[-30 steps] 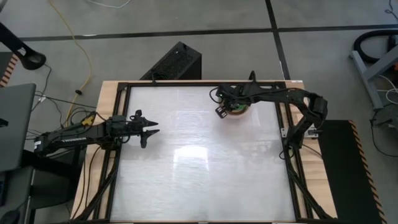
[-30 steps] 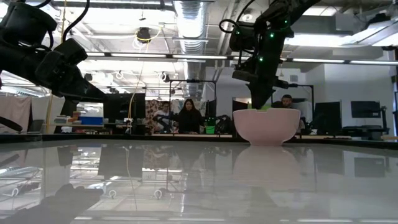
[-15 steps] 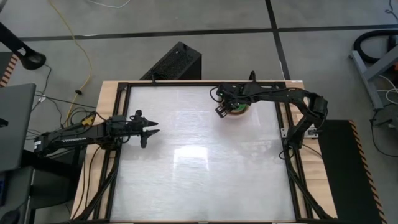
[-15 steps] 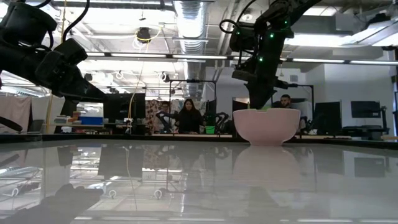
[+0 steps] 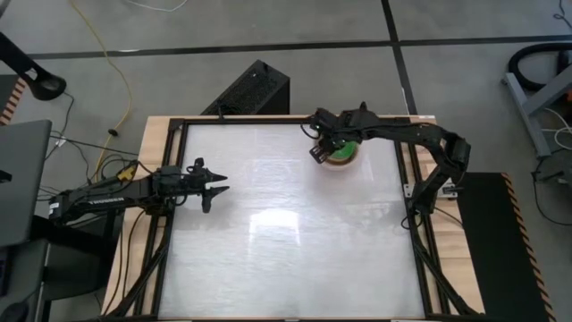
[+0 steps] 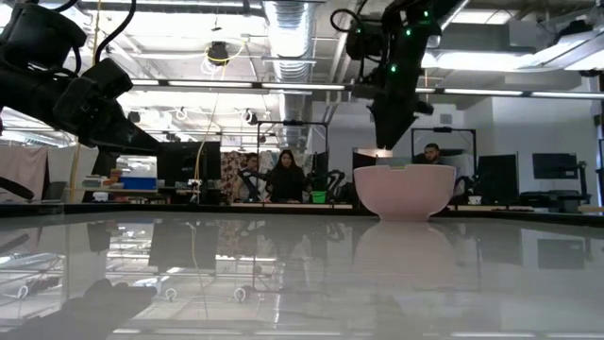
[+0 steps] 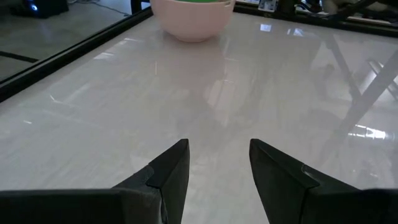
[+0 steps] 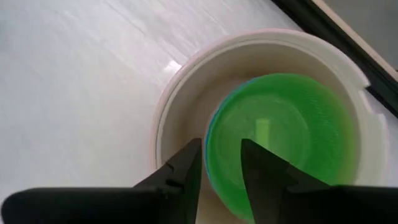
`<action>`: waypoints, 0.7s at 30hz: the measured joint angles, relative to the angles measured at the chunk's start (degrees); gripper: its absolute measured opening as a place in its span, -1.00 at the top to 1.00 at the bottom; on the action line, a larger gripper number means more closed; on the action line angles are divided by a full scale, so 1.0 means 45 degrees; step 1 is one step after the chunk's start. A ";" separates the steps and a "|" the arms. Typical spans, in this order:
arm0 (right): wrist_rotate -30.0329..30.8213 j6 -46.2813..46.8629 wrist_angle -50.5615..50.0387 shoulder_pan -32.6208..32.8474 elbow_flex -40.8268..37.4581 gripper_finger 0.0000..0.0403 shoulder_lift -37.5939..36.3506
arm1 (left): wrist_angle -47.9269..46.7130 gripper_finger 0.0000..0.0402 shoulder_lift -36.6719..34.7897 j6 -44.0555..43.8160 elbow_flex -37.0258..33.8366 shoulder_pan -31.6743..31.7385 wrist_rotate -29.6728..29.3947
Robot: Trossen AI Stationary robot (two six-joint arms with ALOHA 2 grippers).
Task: Nest bowls inside each other
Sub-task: Return to Home Position
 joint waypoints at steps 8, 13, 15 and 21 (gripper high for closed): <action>0.0031 -0.0396 -0.1031 0.1688 0.0711 0.35 -0.0675 | 0.0004 0.22 0.0000 0.0003 0.0000 0.0001 -0.0001; 0.0386 -0.0338 -0.0959 0.3643 0.0662 0.39 -0.2282 | -0.0001 0.22 0.0000 0.0004 0.0000 -0.0001 0.0002; 0.0833 -0.0338 -0.0771 0.4801 0.0660 0.40 -0.2963 | 0.0001 0.22 0.0000 0.0004 0.0000 0.0001 -0.0001; 0.1854 -0.0627 0.1163 0.8062 0.0662 0.40 -0.4237 | 0.0004 0.22 -0.0002 0.0004 0.0000 0.0001 -0.0001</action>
